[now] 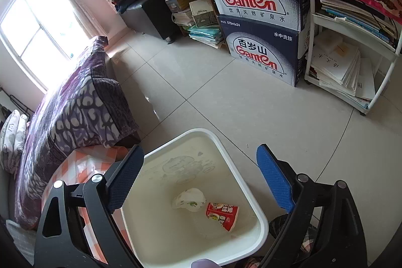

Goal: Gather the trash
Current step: 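Lower the white paper cup into the bin and open the left tool, then move the left tool to the table and grasp the red snack bag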

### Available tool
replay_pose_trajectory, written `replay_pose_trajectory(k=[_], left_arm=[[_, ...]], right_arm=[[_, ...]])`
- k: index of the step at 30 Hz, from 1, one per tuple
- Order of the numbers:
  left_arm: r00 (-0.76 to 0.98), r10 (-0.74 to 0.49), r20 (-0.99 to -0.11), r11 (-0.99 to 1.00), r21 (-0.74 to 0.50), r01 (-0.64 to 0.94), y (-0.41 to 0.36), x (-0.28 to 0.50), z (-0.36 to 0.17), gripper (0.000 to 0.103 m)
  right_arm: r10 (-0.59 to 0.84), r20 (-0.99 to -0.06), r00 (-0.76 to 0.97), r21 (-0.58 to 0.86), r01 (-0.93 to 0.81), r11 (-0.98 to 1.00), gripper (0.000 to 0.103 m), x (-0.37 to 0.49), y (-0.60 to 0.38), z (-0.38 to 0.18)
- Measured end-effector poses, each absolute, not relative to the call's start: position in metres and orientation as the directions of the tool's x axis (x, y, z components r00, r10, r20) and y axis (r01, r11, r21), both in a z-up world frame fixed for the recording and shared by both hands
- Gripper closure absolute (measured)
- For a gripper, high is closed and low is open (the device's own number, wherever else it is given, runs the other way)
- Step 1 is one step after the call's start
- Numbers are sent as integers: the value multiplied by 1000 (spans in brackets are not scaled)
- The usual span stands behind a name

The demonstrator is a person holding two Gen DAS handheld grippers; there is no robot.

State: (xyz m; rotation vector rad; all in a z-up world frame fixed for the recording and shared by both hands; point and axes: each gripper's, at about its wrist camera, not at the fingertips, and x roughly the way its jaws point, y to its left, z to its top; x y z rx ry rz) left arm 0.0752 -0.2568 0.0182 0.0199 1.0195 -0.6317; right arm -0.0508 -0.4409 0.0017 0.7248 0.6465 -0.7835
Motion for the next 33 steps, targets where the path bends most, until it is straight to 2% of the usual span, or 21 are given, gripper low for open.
replay_pose_trajectory(k=[5, 10, 23, 30, 33], left_arm=[[416, -438, -797, 853, -222, 473, -226, 76, 17, 24], [434, -367, -823, 890, -175, 422, -186, 85, 7, 20], [480, -67, -875, 947, 96, 308, -66, 113, -22, 16], [482, 59, -874, 931, 223, 290, -16, 131, -30, 16], [465, 81, -882, 928, 237, 289, 6, 140, -35, 16]], right_arm=[[-377, -742, 554, 297, 776, 556, 12, -36, -420, 4], [-353, -751, 558, 237, 727, 645, 8, -16, -389, 5], [-283, -792, 540, 108, 581, 807, 8, 32, -303, -2], [-260, -804, 534, 52, 500, 865, 8, 50, -258, -7], [-229, -816, 531, 35, 440, 897, 8, 58, -237, -12]])
